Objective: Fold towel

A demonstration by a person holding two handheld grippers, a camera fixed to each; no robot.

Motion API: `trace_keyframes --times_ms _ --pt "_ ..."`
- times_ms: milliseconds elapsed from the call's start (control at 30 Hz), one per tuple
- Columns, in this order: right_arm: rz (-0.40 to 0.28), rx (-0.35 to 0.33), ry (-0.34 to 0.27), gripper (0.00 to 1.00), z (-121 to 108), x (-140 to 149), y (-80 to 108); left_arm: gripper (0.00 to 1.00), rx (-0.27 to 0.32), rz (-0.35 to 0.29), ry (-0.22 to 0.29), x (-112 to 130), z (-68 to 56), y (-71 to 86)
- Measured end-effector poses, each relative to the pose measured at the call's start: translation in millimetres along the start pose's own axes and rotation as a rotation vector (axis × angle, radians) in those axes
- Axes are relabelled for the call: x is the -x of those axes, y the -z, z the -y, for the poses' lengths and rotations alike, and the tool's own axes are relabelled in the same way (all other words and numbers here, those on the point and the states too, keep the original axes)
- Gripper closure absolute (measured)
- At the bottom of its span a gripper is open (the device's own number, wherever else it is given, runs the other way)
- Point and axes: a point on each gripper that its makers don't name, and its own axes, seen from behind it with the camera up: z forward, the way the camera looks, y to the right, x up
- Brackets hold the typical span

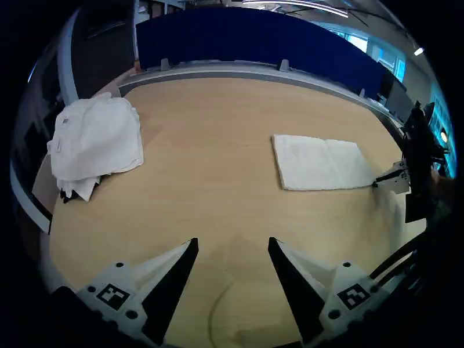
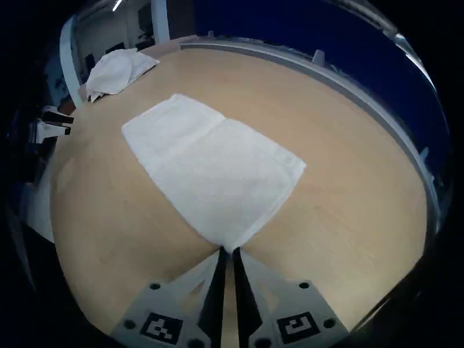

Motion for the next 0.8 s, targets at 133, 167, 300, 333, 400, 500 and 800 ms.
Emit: trace_keyframes --times_ms 133,167,300,333,400,500,800 --pt "-0.007 0.006 0.009 0.96 -2.2 -2.8 0.0 0.11 0.000 -0.002 0.007 0.5 -0.5 3.6" --pt "-0.008 0.008 0.011 0.97 -2.8 -3.5 0.1 0.11 0.000 -0.003 0.009 0.7 -0.8 4.5" --pt "-0.017 0.022 0.019 0.97 -7.2 -10.1 2.0 0.11 0.001 -0.005 0.016 1.6 -0.6 9.3" --pt "-0.020 0.025 0.019 0.97 -7.9 -12.8 3.2 0.11 0.000 -0.006 0.017 1.7 -0.2 10.7" --pt "-0.030 0.028 0.022 0.97 -9.0 -19.7 6.2 0.11 -0.001 -0.009 0.020 2.0 1.1 13.4" --pt "-0.048 0.032 0.032 0.97 -9.5 -33.7 12.2 0.11 -0.005 -0.014 0.025 2.0 4.2 17.0" --pt "-0.110 0.043 0.118 0.97 -4.9 -96.1 28.9 0.11 -0.015 -0.037 0.040 0.6 13.7 29.7"
